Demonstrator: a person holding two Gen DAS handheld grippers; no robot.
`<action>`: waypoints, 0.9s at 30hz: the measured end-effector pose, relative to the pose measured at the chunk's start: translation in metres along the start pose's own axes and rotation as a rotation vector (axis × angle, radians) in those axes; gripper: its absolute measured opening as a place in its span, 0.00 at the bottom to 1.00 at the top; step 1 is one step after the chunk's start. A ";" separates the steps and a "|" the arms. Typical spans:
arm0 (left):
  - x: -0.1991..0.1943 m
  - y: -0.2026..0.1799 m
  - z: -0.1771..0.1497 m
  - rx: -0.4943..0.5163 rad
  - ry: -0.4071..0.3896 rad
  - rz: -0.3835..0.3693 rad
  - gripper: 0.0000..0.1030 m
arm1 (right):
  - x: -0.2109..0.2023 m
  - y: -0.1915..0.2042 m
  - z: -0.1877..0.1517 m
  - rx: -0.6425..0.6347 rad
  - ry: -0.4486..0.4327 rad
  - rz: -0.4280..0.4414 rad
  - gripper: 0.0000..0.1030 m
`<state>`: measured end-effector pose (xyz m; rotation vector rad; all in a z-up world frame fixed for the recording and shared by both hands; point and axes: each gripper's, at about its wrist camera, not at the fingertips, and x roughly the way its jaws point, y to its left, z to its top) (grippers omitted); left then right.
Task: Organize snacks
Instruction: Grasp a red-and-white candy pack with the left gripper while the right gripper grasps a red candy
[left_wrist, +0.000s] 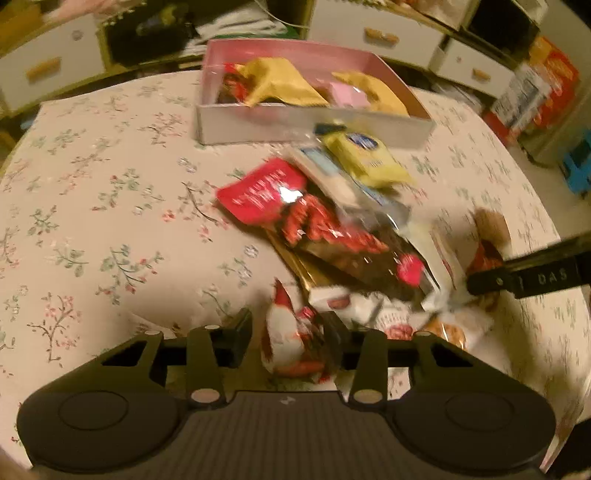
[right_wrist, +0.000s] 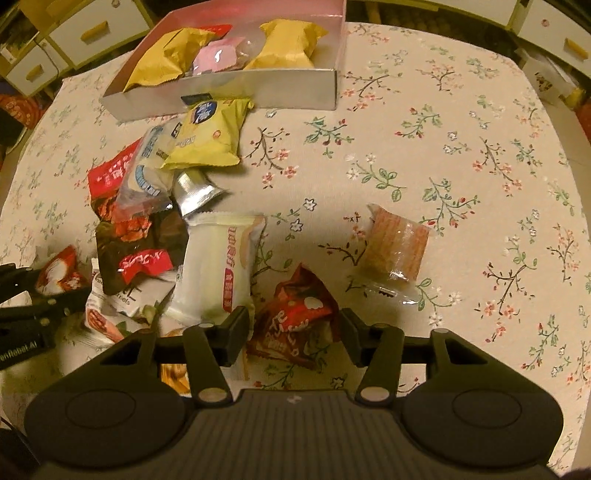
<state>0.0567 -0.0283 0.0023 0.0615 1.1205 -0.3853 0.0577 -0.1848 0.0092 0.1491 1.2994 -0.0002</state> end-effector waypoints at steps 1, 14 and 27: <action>-0.001 0.004 0.001 -0.023 -0.006 -0.006 0.46 | -0.002 -0.001 0.001 0.010 -0.008 0.003 0.40; 0.006 -0.008 -0.002 0.019 0.028 0.012 0.39 | -0.001 -0.003 0.006 0.012 -0.016 0.008 0.34; -0.011 0.006 0.004 -0.047 -0.015 -0.010 0.29 | -0.014 0.004 0.006 -0.024 -0.061 0.001 0.25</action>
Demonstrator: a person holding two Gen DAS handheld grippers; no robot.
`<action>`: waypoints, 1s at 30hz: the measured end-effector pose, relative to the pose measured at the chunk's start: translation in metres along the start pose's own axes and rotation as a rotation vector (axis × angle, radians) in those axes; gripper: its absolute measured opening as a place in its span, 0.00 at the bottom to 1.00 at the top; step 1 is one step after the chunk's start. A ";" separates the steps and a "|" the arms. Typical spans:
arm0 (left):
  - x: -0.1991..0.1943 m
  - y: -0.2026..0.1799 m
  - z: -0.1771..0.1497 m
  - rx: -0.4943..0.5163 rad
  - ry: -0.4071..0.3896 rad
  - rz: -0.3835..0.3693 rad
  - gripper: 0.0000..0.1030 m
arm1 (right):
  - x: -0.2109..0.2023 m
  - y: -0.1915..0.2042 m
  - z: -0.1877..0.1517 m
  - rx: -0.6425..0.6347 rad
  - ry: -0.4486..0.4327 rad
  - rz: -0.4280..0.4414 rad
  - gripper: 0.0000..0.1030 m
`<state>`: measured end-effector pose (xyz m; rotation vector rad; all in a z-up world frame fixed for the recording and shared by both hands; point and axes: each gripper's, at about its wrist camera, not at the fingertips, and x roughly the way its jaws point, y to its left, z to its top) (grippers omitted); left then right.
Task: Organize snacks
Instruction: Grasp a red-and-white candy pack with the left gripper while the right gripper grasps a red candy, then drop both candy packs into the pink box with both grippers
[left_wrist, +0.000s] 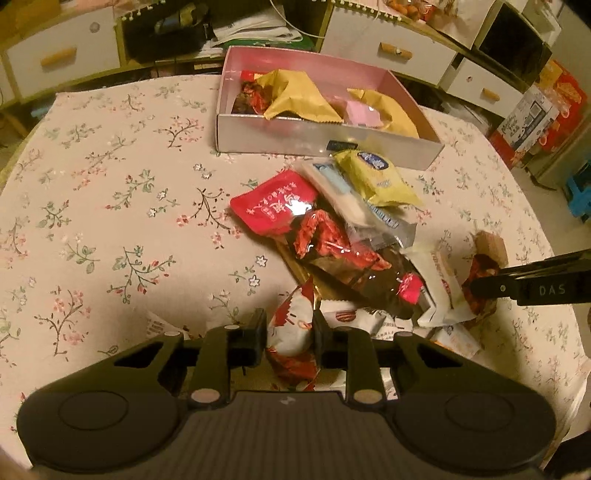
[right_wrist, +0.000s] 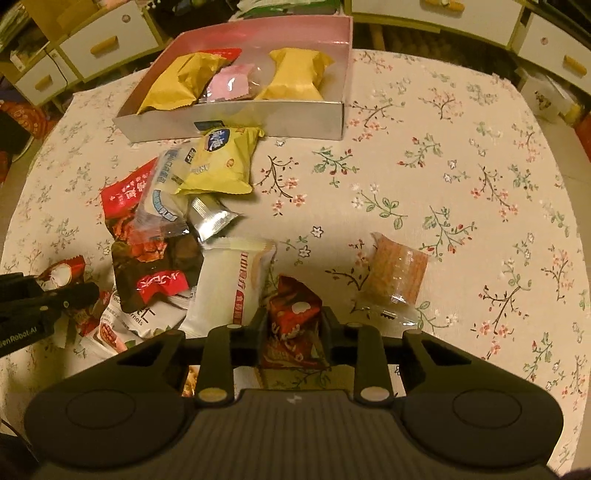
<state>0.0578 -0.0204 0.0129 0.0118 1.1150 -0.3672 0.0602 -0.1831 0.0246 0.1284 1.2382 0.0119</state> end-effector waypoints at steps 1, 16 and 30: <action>-0.001 -0.001 0.001 0.001 -0.005 -0.002 0.29 | -0.001 0.000 0.000 0.000 -0.006 -0.006 0.24; -0.024 0.009 0.023 -0.069 -0.102 -0.049 0.28 | -0.042 -0.016 0.019 0.044 -0.165 -0.001 0.22; -0.026 0.026 0.086 -0.187 -0.284 -0.053 0.28 | -0.045 -0.018 0.059 0.076 -0.309 0.053 0.22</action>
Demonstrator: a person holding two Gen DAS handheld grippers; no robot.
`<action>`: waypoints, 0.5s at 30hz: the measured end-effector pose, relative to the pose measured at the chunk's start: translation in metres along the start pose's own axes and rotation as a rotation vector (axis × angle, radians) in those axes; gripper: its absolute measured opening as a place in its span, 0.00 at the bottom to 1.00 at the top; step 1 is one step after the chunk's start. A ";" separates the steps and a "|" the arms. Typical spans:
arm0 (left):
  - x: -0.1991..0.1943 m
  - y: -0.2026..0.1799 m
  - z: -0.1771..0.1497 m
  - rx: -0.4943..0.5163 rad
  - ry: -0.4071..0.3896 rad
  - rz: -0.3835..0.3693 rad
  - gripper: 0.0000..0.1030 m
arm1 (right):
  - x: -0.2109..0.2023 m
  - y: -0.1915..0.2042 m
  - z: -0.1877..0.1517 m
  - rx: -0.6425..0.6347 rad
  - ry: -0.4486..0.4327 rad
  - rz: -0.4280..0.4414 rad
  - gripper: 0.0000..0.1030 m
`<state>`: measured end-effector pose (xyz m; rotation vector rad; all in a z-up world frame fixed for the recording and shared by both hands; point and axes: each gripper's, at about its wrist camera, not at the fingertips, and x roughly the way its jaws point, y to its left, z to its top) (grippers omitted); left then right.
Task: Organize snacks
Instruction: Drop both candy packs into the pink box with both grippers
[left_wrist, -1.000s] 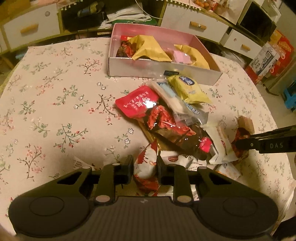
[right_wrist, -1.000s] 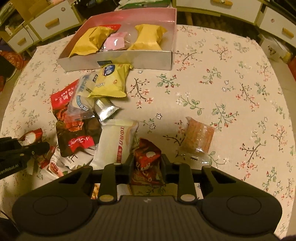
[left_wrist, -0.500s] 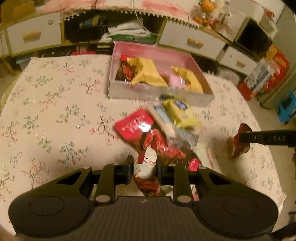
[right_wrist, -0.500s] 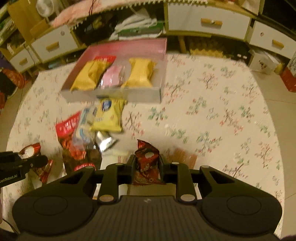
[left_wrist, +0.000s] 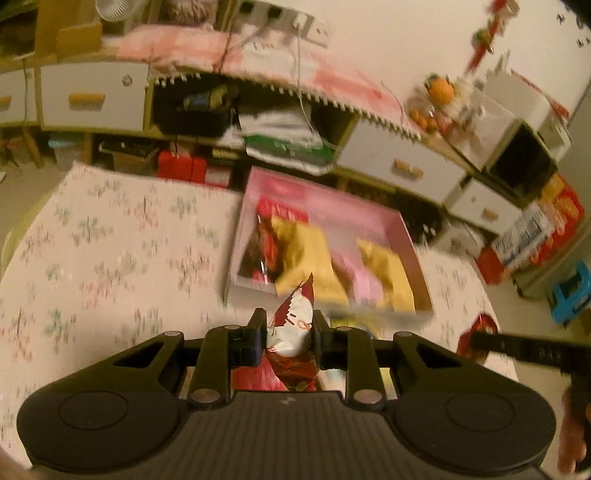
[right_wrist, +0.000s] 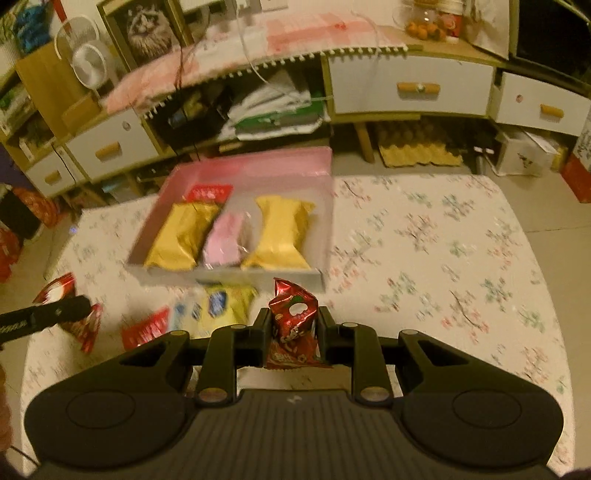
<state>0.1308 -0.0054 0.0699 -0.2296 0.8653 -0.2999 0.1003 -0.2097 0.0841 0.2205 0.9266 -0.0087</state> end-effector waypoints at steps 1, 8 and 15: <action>0.004 0.001 0.005 -0.012 -0.015 -0.001 0.28 | 0.000 0.001 0.003 -0.001 -0.011 0.007 0.22; 0.038 0.003 0.031 -0.024 -0.070 0.017 0.28 | 0.023 0.013 0.032 0.042 -0.072 0.107 0.22; 0.075 0.000 0.039 0.023 -0.040 0.043 0.28 | 0.063 0.029 0.054 0.049 -0.064 0.150 0.22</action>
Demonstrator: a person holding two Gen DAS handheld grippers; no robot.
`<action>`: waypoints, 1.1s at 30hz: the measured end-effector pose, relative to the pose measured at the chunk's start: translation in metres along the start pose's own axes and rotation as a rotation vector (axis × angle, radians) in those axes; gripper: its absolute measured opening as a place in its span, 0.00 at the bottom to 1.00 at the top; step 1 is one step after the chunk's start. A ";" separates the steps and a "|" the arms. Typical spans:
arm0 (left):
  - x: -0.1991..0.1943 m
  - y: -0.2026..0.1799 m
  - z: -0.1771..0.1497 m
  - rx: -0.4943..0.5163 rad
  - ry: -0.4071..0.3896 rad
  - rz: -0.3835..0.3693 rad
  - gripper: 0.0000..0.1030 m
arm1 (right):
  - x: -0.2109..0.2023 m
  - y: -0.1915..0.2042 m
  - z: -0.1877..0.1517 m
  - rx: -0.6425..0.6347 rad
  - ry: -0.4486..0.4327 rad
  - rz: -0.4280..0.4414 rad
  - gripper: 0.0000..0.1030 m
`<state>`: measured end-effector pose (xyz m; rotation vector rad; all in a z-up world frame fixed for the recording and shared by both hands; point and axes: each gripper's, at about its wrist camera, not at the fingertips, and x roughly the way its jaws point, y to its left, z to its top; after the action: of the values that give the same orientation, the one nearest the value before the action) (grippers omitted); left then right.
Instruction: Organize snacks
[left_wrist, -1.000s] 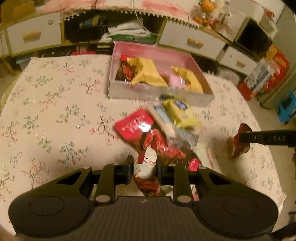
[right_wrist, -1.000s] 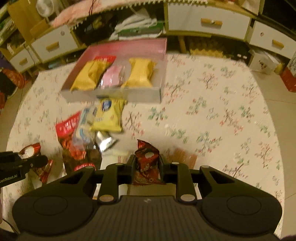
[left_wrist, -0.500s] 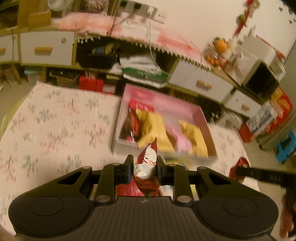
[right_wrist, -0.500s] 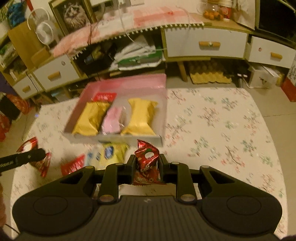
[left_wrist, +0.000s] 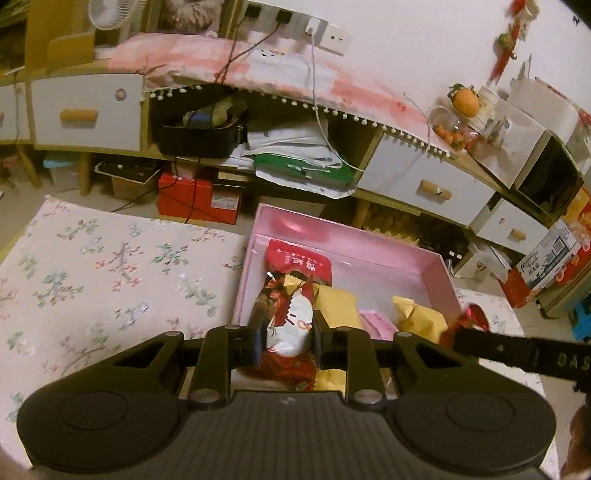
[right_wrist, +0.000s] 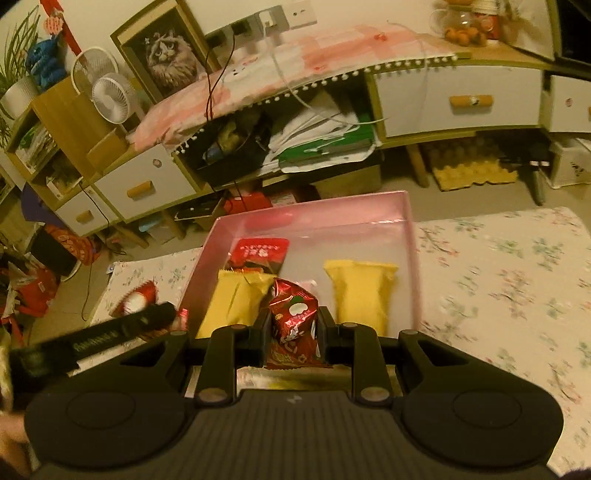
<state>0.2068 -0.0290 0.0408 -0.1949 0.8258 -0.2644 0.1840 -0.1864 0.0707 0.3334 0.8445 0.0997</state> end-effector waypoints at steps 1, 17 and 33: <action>0.005 -0.002 0.000 0.009 0.003 -0.004 0.28 | 0.004 0.001 0.002 0.000 0.000 0.007 0.22; 0.018 -0.011 0.002 0.073 0.021 0.032 0.63 | 0.038 0.007 0.009 0.050 -0.002 0.061 0.29; -0.095 -0.013 -0.018 0.089 -0.018 0.071 0.86 | -0.048 0.017 -0.012 -0.047 0.016 -0.108 0.49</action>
<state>0.1294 -0.0138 0.0986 -0.0842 0.7997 -0.2323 0.1439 -0.1775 0.1037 0.2425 0.8729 0.0218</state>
